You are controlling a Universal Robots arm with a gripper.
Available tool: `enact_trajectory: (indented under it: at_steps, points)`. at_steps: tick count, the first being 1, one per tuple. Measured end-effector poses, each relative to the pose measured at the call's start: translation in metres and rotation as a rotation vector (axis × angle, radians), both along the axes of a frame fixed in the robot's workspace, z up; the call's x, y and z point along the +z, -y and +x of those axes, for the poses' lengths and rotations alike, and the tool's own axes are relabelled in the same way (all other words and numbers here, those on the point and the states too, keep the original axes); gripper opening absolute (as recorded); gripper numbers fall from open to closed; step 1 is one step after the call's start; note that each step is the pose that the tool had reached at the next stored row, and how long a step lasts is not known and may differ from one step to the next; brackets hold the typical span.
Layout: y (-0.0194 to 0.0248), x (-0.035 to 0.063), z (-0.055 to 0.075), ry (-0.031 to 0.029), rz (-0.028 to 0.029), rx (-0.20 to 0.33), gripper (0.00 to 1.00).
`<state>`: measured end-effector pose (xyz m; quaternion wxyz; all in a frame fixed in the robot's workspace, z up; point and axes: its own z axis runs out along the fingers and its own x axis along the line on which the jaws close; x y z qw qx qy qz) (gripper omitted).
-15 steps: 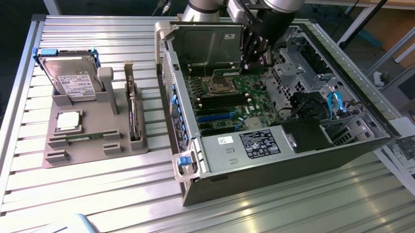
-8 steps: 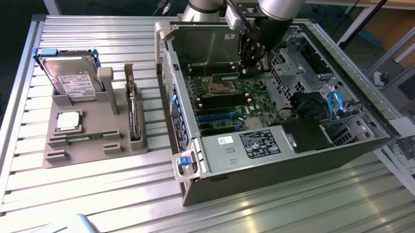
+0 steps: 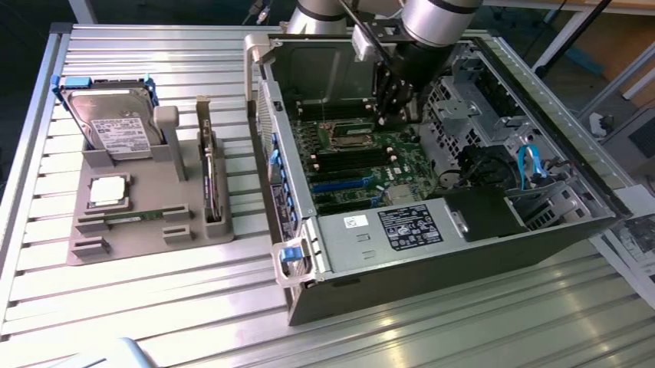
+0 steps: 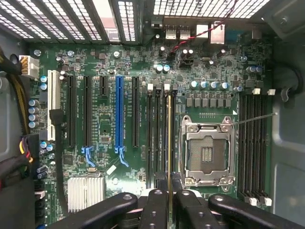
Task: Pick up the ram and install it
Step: 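Insert the ram into the slot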
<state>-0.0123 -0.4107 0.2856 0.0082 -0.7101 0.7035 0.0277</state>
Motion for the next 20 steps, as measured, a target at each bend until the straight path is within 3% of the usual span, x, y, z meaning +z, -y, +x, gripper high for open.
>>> enact_trajectory:
  at_steps: [6,12,20]
  points:
    - [0.0006,-0.0135,-0.006,-0.0005,0.0001,0.017,0.13]
    - [0.0114,-0.0295,-0.006,-0.0089,0.0001,0.031,0.13]
    - [0.0116,-0.0428,-0.011,-0.0091,0.0000,0.021,0.13]
